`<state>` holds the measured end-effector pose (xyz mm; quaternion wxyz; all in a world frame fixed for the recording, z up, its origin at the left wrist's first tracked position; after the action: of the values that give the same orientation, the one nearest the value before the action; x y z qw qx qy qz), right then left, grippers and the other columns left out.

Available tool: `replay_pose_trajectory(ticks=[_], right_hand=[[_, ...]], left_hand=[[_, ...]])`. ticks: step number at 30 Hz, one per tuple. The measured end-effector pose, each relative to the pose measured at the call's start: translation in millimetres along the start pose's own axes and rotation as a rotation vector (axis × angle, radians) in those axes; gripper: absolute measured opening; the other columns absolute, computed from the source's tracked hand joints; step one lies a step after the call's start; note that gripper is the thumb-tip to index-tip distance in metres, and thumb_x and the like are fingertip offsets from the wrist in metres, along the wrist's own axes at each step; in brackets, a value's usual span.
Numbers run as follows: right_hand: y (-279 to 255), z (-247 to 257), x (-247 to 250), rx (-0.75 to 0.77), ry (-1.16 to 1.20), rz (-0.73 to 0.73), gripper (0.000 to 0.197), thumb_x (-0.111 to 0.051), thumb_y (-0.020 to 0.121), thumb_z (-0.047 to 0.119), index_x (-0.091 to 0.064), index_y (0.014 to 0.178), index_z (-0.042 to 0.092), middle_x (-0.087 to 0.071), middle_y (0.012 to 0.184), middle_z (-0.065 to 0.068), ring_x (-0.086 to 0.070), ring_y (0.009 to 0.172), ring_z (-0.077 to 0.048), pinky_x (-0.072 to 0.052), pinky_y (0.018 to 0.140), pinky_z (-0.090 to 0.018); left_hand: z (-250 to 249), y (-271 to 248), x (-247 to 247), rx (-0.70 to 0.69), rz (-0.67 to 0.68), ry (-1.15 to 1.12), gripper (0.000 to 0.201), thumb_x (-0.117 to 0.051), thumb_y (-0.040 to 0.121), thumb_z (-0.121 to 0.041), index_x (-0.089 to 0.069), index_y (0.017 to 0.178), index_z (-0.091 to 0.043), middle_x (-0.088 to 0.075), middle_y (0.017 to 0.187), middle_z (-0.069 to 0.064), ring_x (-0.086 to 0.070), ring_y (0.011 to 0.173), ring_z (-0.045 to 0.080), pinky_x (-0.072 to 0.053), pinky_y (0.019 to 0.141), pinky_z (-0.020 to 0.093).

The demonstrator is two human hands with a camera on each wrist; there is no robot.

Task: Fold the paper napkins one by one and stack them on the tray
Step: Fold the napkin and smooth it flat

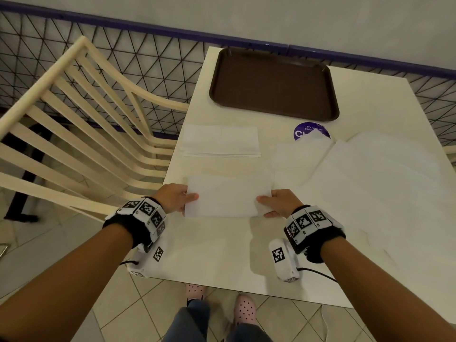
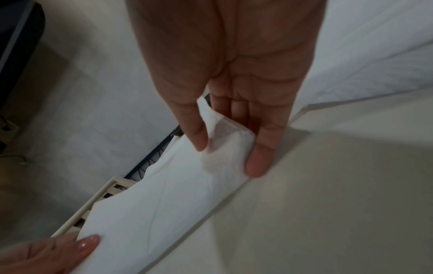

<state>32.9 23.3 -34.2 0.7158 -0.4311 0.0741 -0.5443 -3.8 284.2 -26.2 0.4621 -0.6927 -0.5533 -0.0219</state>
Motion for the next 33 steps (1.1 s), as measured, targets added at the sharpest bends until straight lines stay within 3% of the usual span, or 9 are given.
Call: replay_pose_trajectory(ticks=[6, 9, 13, 15, 17, 21, 26, 29, 33], right_hand=[[-0.9, 4.0, 0.4, -0.024, -0.022, -0.017, 0.037, -0.060, 0.088, 0.021, -0.059, 0.116, -0.003, -0.060, 0.121, -0.018, -0.058, 0.112, -0.035, -0.052, 0.092, -0.046], [-2.1, 2.9, -0.6, -0.003, -0.035, -0.032, 0.035, -0.060, 0.089, 0.021, -0.061, 0.115, -0.002, -0.061, 0.121, -0.018, -0.062, 0.105, -0.034, -0.053, 0.091, -0.044], [-4.6, 0.2, -2.0, 0.052, -0.185, -0.061, 0.035, -0.057, 0.090, 0.026, -0.064, 0.109, -0.002, -0.065, 0.114, -0.017, -0.067, 0.097, -0.034, -0.055, 0.086, -0.037], [-6.0, -0.1, -2.9, 0.070, -0.238, -0.084, 0.038, -0.056, 0.090, 0.027, -0.064, 0.106, -0.006, -0.066, 0.112, -0.019, -0.068, 0.094, -0.034, -0.054, 0.069, -0.026], [-5.5, -0.9, -3.7, 0.083, -0.276, -0.093, 0.039, -0.056, 0.091, 0.027, -0.063, 0.100, -0.010, -0.067, 0.109, -0.021, -0.068, 0.088, -0.036, -0.045, 0.058, -0.014], [-1.1, -1.2, -5.5, 0.101, -0.308, -0.121, 0.027, -0.056, 0.091, 0.029, -0.052, 0.072, 0.010, -0.067, 0.108, -0.021, -0.060, 0.067, -0.027, -0.041, 0.049, -0.011], [1.9, -1.9, -6.1, 0.111, -0.368, -0.129, 0.032, -0.057, 0.090, 0.032, -0.049, 0.067, 0.011, -0.068, 0.105, -0.020, -0.066, 0.092, -0.033, -0.037, 0.052, -0.012], [4.0, -2.5, -7.4, 0.120, -0.388, -0.131, 0.028, -0.057, 0.090, 0.033, -0.052, 0.078, 0.008, -0.068, 0.104, -0.021, -0.065, 0.097, -0.034, -0.035, 0.053, -0.015], [10.7, -5.9, -9.3, 0.138, -0.384, -0.165, 0.040, -0.060, 0.088, 0.031, -0.039, 0.059, 0.013, -0.066, 0.094, -0.025, -0.063, 0.098, -0.038, -0.032, 0.052, -0.020]], left_hand=[[-5.2, 2.4, -4.7, -0.009, -0.057, -0.117, 0.043, -0.054, 0.091, -0.038, -0.059, 0.105, 0.003, -0.068, 0.100, 0.018, -0.066, 0.085, 0.030, -0.050, 0.090, 0.040], [-1.2, 2.1, -10.0, 0.045, -0.046, -0.123, 0.035, -0.056, 0.091, -0.033, -0.058, 0.094, 0.001, -0.067, 0.097, 0.018, -0.068, 0.085, 0.032, -0.053, 0.086, 0.043], [6.6, 1.7, -16.9, 0.102, -0.096, -0.174, 0.032, -0.063, 0.087, -0.024, -0.044, 0.065, -0.011, -0.063, 0.080, 0.012, -0.063, 0.062, 0.022, -0.057, 0.059, 0.024], [8.6, -0.3, -19.5, 0.107, -0.115, -0.172, 0.033, -0.065, 0.086, -0.024, -0.043, 0.064, -0.012, -0.060, 0.072, 0.008, -0.060, 0.057, 0.017, -0.049, 0.042, 0.013], [9.3, -1.3, -20.9, 0.101, -0.142, -0.161, 0.035, -0.065, 0.086, -0.026, -0.042, 0.063, -0.013, -0.058, 0.069, 0.006, -0.059, 0.056, 0.016, -0.046, 0.039, 0.011], [7.8, -1.5, -22.0, 0.108, -0.158, -0.128, 0.035, -0.063, 0.087, -0.029, -0.042, 0.064, -0.014, -0.059, 0.071, 0.004, -0.061, 0.058, 0.019, -0.049, 0.053, 0.019], [4.5, -4.6, -23.9, 0.114, -0.166, -0.063, 0.035, -0.060, 0.089, -0.030, -0.040, 0.064, -0.014, -0.061, 0.078, 0.008, -0.065, 0.072, 0.029, -0.050, 0.075, 0.030], [1.5, -7.3, -24.0, 0.133, -0.168, -0.015, 0.036, -0.057, 0.090, -0.030, -0.038, 0.064, -0.015, -0.062, 0.081, 0.009, -0.065, 0.074, 0.027, -0.046, 0.066, 0.023], [-1.3, -8.8, -24.3, 0.169, -0.180, 0.064, 0.038, -0.056, 0.090, -0.034, -0.036, 0.063, -0.016, -0.056, 0.065, 0.003, -0.056, 0.059, 0.019, -0.036, 0.054, 0.019]])
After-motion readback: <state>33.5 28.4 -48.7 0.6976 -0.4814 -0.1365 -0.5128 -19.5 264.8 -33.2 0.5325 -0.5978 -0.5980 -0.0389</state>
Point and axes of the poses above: each hand's wrist, its own y-axis towards the middle knuckle, its own x-axis out of the back of the hand, z = x × y, the point moved 1 cm from there along y, towards the middle knuckle
